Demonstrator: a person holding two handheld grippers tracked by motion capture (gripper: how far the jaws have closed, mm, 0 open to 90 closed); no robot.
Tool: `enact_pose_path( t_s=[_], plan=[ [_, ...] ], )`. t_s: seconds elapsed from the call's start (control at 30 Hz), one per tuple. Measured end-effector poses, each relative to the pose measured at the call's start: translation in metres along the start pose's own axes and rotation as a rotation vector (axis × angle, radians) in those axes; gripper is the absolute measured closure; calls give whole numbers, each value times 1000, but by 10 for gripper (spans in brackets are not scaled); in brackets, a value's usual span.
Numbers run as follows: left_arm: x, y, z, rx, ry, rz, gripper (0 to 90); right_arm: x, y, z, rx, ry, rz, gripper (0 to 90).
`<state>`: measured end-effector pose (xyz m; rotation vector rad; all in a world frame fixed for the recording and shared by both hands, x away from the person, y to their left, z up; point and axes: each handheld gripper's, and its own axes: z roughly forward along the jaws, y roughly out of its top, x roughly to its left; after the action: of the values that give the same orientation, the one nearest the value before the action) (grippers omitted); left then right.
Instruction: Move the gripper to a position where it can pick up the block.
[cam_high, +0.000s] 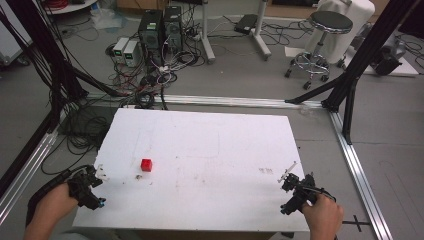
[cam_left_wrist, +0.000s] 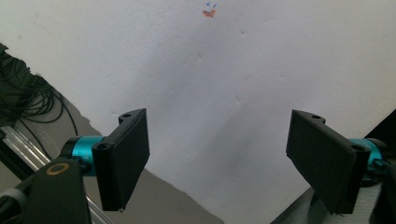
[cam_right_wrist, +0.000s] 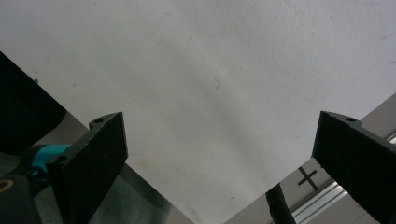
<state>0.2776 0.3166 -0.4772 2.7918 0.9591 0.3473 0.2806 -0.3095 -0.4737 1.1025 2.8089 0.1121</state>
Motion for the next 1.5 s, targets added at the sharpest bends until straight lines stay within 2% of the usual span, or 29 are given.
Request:
enact_pose_path(
  t_s=[0.13,0.43,0.5,0.63,0.67,0.7,0.8,0.87,1.03,1.07,1.23,1.27,1.33,1.43,1.5],
  plan=[
    [0,0,0,-4,-1,-3,217,0,0,0,2,3,1,25],
    [-1,2,3,-3,-3,34,217,1,0,1,4,4,-4,25],
    [1,4,2,14,-9,83,217,1,0,1,1,7,-2,25],
    [3,6,1,10,3,107,217,2,1,1,2,5,-9,25],
    [3,6,0,-7,4,109,217,2,1,2,0,5,-8,25],
    [5,7,0,-24,-5,136,217,2,2,2,4,7,-11,25],
    [8,7,-1,-16,-12,156,216,3,3,2,9,6,-12,25],
    [13,8,-1,-6,0,178,216,3,3,2,9,7,-14,25],
    [21,12,-2,-16,2,206,216,3,3,2,5,8,-13,25],
    [23,14,-3,-18,1,228,216,3,2,2,5,9,-10,25],
    [30,21,-2,-17,-2,271,215,3,3,4,6,9,-21,25],
    [32,24,-2,-15,-4,298,215,3,3,4,6,7,-20,25],
    [34,26,-1,-15,-8,308,215,3,4,4,5,9,-18,25],
    [37,35,1,-11,-14,353,215,3,4,4,0,10,-18,25],
    [38,37,2,-15,-19,365,215,3,3,4,1,13,-15,25]
  ],
)
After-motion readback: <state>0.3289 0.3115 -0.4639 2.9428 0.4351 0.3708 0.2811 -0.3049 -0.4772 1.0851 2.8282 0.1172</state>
